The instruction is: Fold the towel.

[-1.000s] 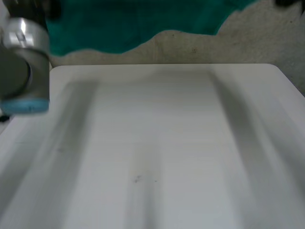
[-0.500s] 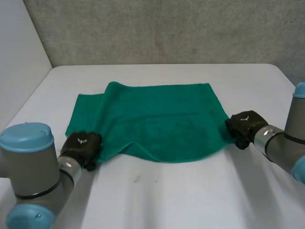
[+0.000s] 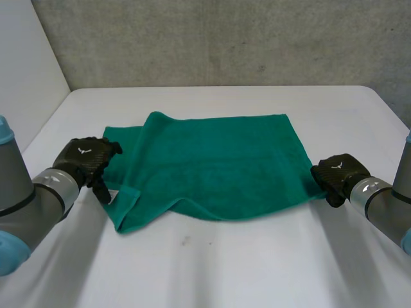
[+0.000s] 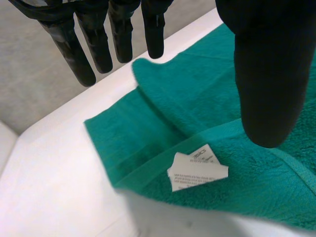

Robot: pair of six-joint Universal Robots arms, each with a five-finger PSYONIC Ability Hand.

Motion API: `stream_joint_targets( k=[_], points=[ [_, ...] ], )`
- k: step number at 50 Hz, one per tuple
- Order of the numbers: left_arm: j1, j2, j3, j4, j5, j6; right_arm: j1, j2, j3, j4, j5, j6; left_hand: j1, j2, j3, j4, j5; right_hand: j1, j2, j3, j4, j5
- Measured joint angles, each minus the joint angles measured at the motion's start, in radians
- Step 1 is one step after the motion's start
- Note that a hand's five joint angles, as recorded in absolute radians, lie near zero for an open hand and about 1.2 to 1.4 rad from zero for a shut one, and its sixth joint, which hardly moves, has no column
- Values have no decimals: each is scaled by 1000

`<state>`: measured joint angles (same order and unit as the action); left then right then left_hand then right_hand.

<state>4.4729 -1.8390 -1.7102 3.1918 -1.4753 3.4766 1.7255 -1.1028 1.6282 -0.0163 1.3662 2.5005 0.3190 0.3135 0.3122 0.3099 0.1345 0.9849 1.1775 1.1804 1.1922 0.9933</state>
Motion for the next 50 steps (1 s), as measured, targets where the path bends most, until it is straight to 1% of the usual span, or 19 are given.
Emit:
stream_joint_targets(
  k=[4, 5, 7, 9, 10, 11, 15, 17, 18, 22, 26, 33, 37, 38, 40, 44, 45, 47, 50],
  points=[
    [34, -22, 6, 0, 117, 50, 1, 2, 2, -1, -6, 0, 20, 27, 26, 31, 35, 0, 0, 0, 0, 0],
    [38, -28, 8, -1, 135, 63, 1, 3, 2, -1, -7, 0, 20, 27, 27, 33, 36, 0, 0, 0, 0, 0],
    [38, -28, 8, -1, 135, 63, 1, 3, 2, -1, -7, 0, 20, 27, 27, 33, 36, 0, 0, 0, 0, 0],
    [50, -65, 33, -5, 205, 156, 2, 6, 4, 0, -11, 0, 20, 27, 27, 33, 36, 0, 0, 0, 0, 0],
    [50, -65, 33, -5, 205, 156, 2, 6, 4, 0, -11, 0, 20, 27, 27, 33, 36, 0, 0, 0, 0, 0],
    [51, -92, 56, -7, 222, 221, 2, 8, 7, -1, -12, 0, 20, 27, 27, 33, 36, 0, 0, 0, 0, 1],
    [49, -151, 108, -16, 230, 338, 4, 9, 16, -7, -13, -1, 20, 30, 27, 34, 36, 0, 0, 0, 0, 1],
    [49, -171, 125, -22, 229, 369, 5, 9, 19, -9, -14, -1, 20, 32, 27, 34, 36, 0, 0, 0, 0, 1],
    [47, -197, 147, -35, 228, 404, 6, 9, 23, -12, -14, -1, 24, 41, 37, 43, 45, 0, 0, 0, 0, 1],
    [44, -246, 189, -68, 226, 455, 7, 9, 31, -17, -14, -2, 56, 62, 65, 66, 71, 0, 0, 0, 0, 1],
    [39, -287, 224, -104, 225, 481, 8, 10, 36, -19, -15, -2, 108, 113, 113, 116, 120, 0, 0, 0, 0, 1],
    [30, -323, 249, -144, 226, 493, 8, 11, 38, -19, -15, -3, 172, 174, 177, 183, 184, 0, 0, 0, 0, 2],
    [24, -333, 252, -159, 226, 498, 6, 13, 35, -20, -16, -3, 328, 327, 320, 325, 319, 0, 0, 0, 0, 2],
    [24, -333, 252, -160, 226, 498, 6, 14, 34, -20, -16, -3, 328, 327, 320, 325, 319, 0, 0, 0, 0, 2],
    [21, -334, 251, -161, 227, 498, 5, 16, 32, -20, -16, -4, 507, 500, 503, 496, 490, 0, 0, 0, 0, 2],
    [18, -330, 246, -160, 227, 499, 3, 20, 29, -20, -16, -7, 690, 707, 702, 708, 695, 0, 0, 0, 0, 2],
    [18, -326, 244, -159, 227, 499, 2, 21, 29, -20, -15, -9, 769, 801, 798, 804, 786, 0, 0, 0, 0, 2],
    [17, -319, 242, -157, 226, 498, 2, 22, 28, -20, -15, -12, 780, 862, 850, 867, 829, 0, 0, 0, 0, 2],
    [17, -305, 237, -155, 226, 497, 2, 23, 28, -20, -15, -15, 780, 876, 862, 880, 829, 0, 0, 0, 0, 2]
  ],
)
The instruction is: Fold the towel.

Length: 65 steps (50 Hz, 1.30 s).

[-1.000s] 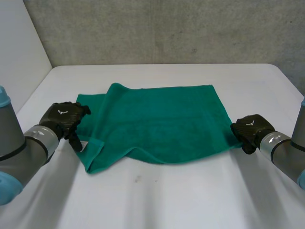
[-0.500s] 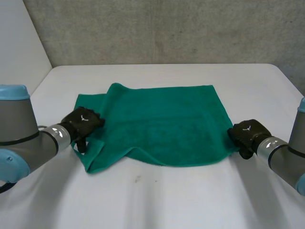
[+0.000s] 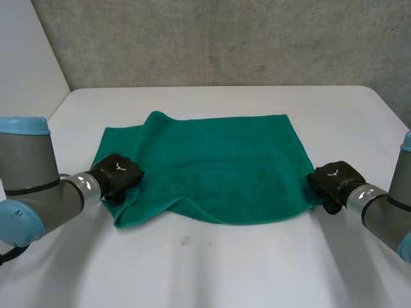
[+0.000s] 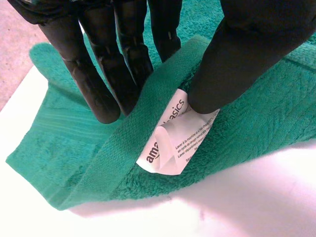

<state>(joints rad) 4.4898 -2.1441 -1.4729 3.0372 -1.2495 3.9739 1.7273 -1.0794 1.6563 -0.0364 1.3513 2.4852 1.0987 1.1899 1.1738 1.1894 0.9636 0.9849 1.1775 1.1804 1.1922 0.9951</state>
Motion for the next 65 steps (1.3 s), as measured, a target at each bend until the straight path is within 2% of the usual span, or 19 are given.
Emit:
stream_joint_targets(
  k=[6, 9, 10, 19, 23, 25, 27, 33, 36, 41, 42, 43, 44, 45, 47, 48, 51, 60, 65],
  points=[
    [-1, 28, -23, 2, 1, -2, 0, 1, -1, 1, 0, -2, 0, 0, -1, -2, -1, 0, 0, 0, 0, 0],
    [-5, 37, -38, 3, 2, -1, 0, 1, -1, 1, 0, -2, -4, -90, -72, -88, -11, 0, 0, 0, 0, 0],
    [-8, 38, -42, 3, 2, -1, 0, 1, 0, 1, 0, -2, -61, -167, -151, -167, -96, 0, 0, 0, 0, 0],
    [-27, 38, -56, 4, 1, 2, 0, 0, 0, 1, 0, -2, -160, -244, -227, -243, -186, 0, 0, 0, 0, 0],
    [-28, 33, -55, 5, -1, 3, 0, 0, 0, 1, 0, -2, -132, -222, -205, -224, -172, 0, 0, 0, 0, 0],
    [-28, 31, -54, 5, -2, 3, 0, 0, 0, 2, 0, -2, 12, -35, -26, -33, -5, 0, 0, 0, 0, 0],
    [-26, 31, -52, 6, -4, 3, -1, -1, -1, 2, -1, -2, 12, -2, 2, -3, 4, 0, 0, 0, 0, 0],
    [-9, 79, -53, 9, -10, -8, -1, -11, -17, 26, 3, -9, 12, 4, 7, 0, 4, 0, 0, 0, 0, 0],
    [7, 144, -64, 7, -14, -24, -1, -49, -48, 94, 10, -35, 12, 5, 7, 1, 4, 0, 0, 0, 0, 0],
    [43, 262, -101, 5, -15, -79, -4, -133, -91, 224, 16, -90, 16, 5, 7, 1, 4, 0, 0, 0, 0, 0],
    [80, 358, -140, 4, -15, -141, -6, -165, -105, 276, 16, -114, 18, 5, 7, 4, 4, 0, 0, 0, 0, 0],
    [91, 384, -151, 4, -14, -160, -17, -228, -128, 377, 17, -167, 18, 6, 7, 4, 4, 0, 0, 0, 0, 0],
    [91, 384, -151, 4, -14, -160, -17, -228, -128, 377, 17, -167, 18, 6, 7, 4, 4, 0, 0, 0, 0, 0],
    [130, 468, -195, 2, -12, -226, -37, -290, -141, 477, 19, -232, 18, 6, 7, 4, 4, 0, 0, 0, 0, 0],
    [141, 491, -209, 2, -10, -245, -43, -308, -143, 505, 19, -252, 18, 6, 7, 4, 4, 0, 0, 0, 0, 0],
    [179, 567, -264, 0, -6, -314, -66, -363, -139, 593, 22, -329, 18, 7, 7, 4, 4, 0, 0, 0, 0, 0],
    [211, 630, -332, 0, 0, -379, -83, -399, -120, 649, 24, -395, 18, 7, 9, 4, 4, 0, 0, 0, 0, 0],
    [282, 680, -484, 25, 8, -474, -103, -425, -44, 673, 21, -479, 18, 7, 14, 5, 4, 0, 0, 0, 0, 0],
    [332, 611, -518, 110, 33, -504, -100, -322, -45, 554, 29, -429, 18, 7, 14, 5, 4, 0, 0, 0, 0, 0]
  ],
)
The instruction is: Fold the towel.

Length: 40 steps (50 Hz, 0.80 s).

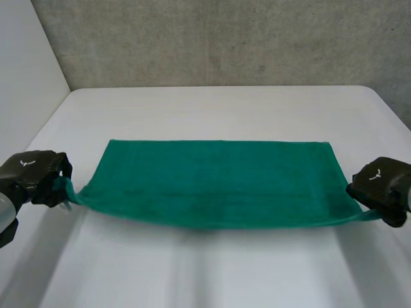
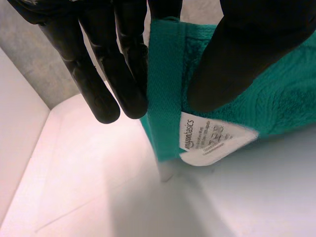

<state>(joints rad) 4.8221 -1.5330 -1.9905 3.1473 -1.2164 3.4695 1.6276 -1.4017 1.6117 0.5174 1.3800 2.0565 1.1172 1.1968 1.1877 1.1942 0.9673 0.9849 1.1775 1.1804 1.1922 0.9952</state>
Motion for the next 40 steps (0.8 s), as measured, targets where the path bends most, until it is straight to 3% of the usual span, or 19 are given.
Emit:
stream_joint_targets(
  k=[10, 18, 25, 38, 39, 40],
  points=[
    [-36, -249, 119, 193, -1, -130, 18, 269, -173, -204, 53, 194, 0, 0, 0, 0, 0, 0, 0, 0, 0, 0],
    [-131, -503, 359, 301, -157, -212, 80, 507, -436, -306, 105, 311, 0, 1, 4, 0, 0, 0, 0, 0, 0, 0],
    [-198, -691, 585, 313, -236, -209, 117, 681, -665, -393, 149, 360, 0, 1, 4, 0, 0, 0, 0, 0, 0, 0],
    [-252, -967, 947, 316, -236, -203, 139, 915, -981, -493, 198, 358, 0, 2, 4, 0, 0, -9, -3, -3, -3, -2],
    [-253, -977, 957, 319, -234, -202, 138, 928, -998, -502, 199, 357, -1, -2, 3, -1, -1, -158, -144, -145, -145, -139],
    [-255, -987, 967, 323, -232, -202, 138, 937, -1010, -508, 200, 357, -17, -45, -34, -39, -20, -158, -144, -145, -145, -139]
  ],
)
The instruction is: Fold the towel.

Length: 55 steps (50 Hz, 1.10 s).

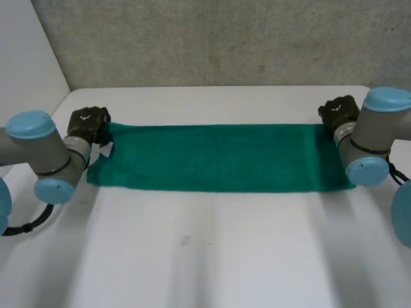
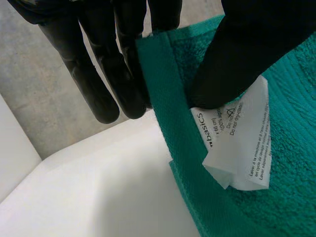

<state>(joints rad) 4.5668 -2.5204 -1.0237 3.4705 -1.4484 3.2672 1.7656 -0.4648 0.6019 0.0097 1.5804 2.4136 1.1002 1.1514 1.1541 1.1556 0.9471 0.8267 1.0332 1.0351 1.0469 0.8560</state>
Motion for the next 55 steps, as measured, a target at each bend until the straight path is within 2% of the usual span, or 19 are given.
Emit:
stream_joint_targets(
  k=[1, 3, 4, 5, 6, 7, 8, 16, 23, 31, 36, 37, 38, 39, 40, 42, 48, 51, 55],
  points=[
    [-2, -7, 5, 6, 2, 0, 0, 14, -18, -10, 3, 0, -26, -46, -51, -53, -31, -320, -336, -329, -326, -313],
    [-4, -11, 7, 13, 4, 0, 0, 18, -23, -12, 4, 1, -93, -128, -132, -117, -86, -397, -437, -430, -407, -393],
    [-11, -13, 0, 33, 9, 1, 0, 30, -37, -20, 11, 3, -313, -309, -310, -316, -282, -397, -437, -430, -407, -393],
    [-14, -12, -4, 42, 10, 1, 0, 32, -37, -22, 14, 5, -531, -498, -495, -505, -472, -618, -788, -789, -788, -762],
    [-21, -5, -17, 58, 12, 1, 0, 33, -35, -22, 17, 7, -793, -760, -737, -753, -716, -618, -788, -789, -788, -762],
    [-24, 0, -26, 68, 13, 1, 0, 31, -27, -22, 21, 11, -793, -760, -737, -753, -716, -624, -810, -824, -814, -790],
    [-31, 13, -45, 87, 15, 1, 0, 26, -16, -21, 25, 15, -909, -916, -909, -922, -876, -624, -812, -826, -814, -791],
    [-50, 107, -153, 159, 15, 2, -8, -145, 216, -4, 17, 89, -909, -949, -940, -952, -902, -624, -812, -826, -814, -793],
    [-50, 185, -258, 171, 14, 2, -17, -294, 463, 49, -61, 140, -909, -949, -940, -953, -902, -624, -812, -826, -814, -793],
    [-49, 218, -329, 166, 12, 2, -38, -321, 577, 100, -105, 149, -909, -949, -940, -952, -902, -624, -811, -823, -814, -792],
    [-48, 229, -344, 161, 10, 2, -53, -306, 580, 94, -105, 153, -909, -949, -940, -952, -902, -520, -674, -674, -700, -689],
    [-48, 231, -346, 160, 10, 2, -54, -303, 580, 90, -104, 154, -909, -949, -940, -952, -902, -329, -432, -436, -450, -514],
    [-48, 231, -346, 160, 10, 2, -54, -303, 580, 90, -104, 154, -909, -949, -940, -952, -902, -329, -432, -436, -450, -514],
    [-48, 238, -350, 159, 9, 2, -59, -296, 578, 75, -99, 156, -909, -949, -940, -952, -902, -268, -170, -182, -199, -466],
    [-48, 238, -350, 159, 9, 2, -59, -296, 578, 75, -99, 156, -909, -949, -940, -952, -902, -268, -170, -182, -199, -466],
    [-47, 249, -357, 157, 9, 1, -72, -291, 579, 38, -80, 158, -909, -949, -940, -952, -902, -261, 129, 130, 123, -469],
    [-45, 277, -375, 157, 9, -1, -127, -313, 595, -41, -23, 148, -909, -949, -940, -952, -902, -199, 140, 144, 144, -428],
    [-43, 295, -388, 157, 9, -3, -164, -346, 606, -60, -10, 131, -909, -949, -940, -952, -902, 75, 140, 144, 144, -217],
    [-42, 311, -401, 157, 9, -5, -212, -376, 616, -61, -17, 91, -909, -949, -940, -952, -902, 171, 140, 144, 144, 35]
  ],
)
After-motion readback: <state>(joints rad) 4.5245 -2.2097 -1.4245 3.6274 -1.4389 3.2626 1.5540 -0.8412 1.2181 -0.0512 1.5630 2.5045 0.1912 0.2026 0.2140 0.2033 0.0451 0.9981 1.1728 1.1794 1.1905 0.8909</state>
